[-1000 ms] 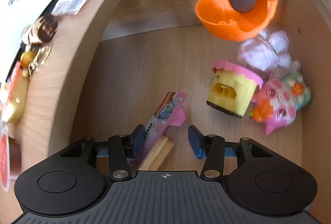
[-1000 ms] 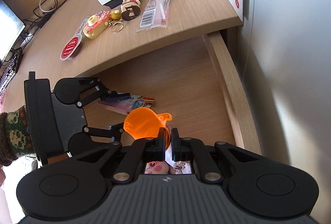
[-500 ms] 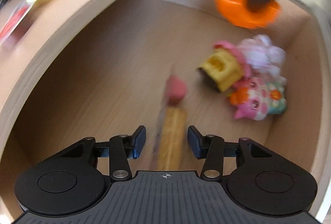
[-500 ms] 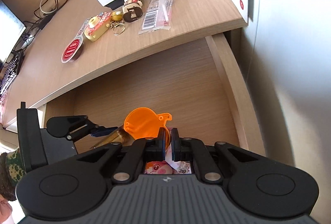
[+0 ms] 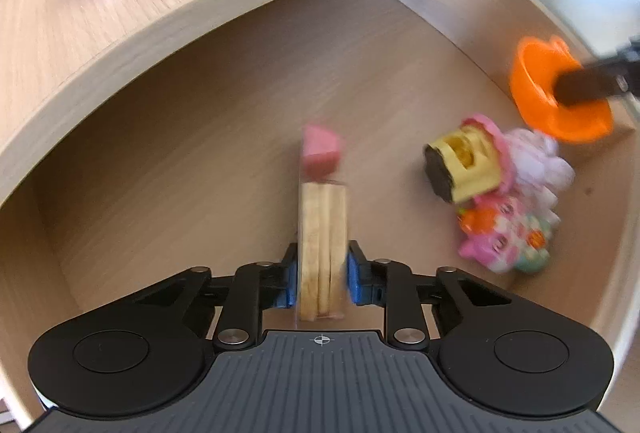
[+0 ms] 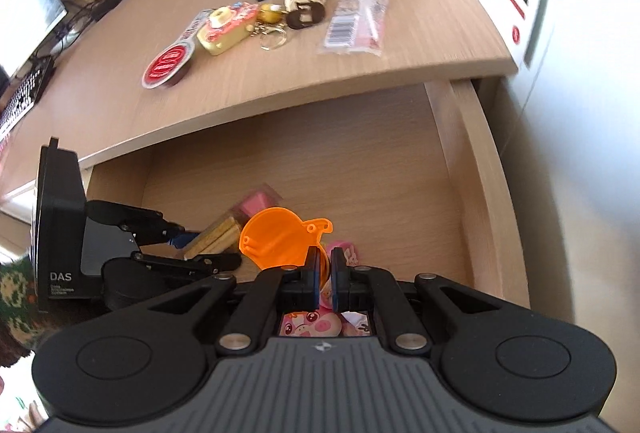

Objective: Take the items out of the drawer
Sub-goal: 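Set the stick pack on the desk with left tool while right places the cup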

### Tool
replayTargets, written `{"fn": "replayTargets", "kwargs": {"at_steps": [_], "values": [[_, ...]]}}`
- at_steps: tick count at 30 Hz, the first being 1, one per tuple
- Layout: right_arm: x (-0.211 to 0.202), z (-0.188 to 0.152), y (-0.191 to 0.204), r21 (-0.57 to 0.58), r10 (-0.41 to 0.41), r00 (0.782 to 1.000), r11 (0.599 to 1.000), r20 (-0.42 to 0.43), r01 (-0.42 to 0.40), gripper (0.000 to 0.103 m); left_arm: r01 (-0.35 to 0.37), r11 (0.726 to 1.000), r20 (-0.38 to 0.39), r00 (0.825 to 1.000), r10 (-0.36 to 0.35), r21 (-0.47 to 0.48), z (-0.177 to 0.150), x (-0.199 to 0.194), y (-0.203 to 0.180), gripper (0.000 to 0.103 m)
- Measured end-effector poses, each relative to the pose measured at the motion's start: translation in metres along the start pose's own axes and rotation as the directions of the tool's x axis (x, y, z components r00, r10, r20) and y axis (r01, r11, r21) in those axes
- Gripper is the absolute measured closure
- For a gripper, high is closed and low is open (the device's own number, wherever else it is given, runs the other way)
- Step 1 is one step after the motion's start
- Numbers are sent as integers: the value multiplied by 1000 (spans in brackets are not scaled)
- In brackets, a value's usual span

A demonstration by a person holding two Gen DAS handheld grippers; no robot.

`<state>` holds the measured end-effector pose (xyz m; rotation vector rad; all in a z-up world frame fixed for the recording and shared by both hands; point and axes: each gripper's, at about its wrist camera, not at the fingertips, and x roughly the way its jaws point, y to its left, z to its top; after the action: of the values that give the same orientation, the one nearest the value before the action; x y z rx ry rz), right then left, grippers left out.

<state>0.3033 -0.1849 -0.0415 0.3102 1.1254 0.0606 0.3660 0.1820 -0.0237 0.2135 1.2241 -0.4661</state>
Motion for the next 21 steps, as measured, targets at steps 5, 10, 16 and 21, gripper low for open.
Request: {"fn": "replayTargets", "kwargs": {"at_steps": [5, 10, 16, 21], "values": [[-15, 7, 2, -29, -30, 998, 999, 54, 32, 98, 3, 1000, 126, 992, -1, -15, -18, -62, 3, 77], [-26, 13, 2, -31, -46, 995, 998, 83, 49, 98, 56, 979, 368, 930, 21, -196, -12, -132, -1, 77], [-29, 22, 13, -65, -35, 995, 997, 88, 41, 98, 38, 911, 463, 869, 173, -411, 36, -124, 31, 77], [-30, 24, 20, -86, -27, 995, 996, 97, 36, 98, 100, 855, 407, 903, 136, -508, 63, -89, 79, 77]]}}
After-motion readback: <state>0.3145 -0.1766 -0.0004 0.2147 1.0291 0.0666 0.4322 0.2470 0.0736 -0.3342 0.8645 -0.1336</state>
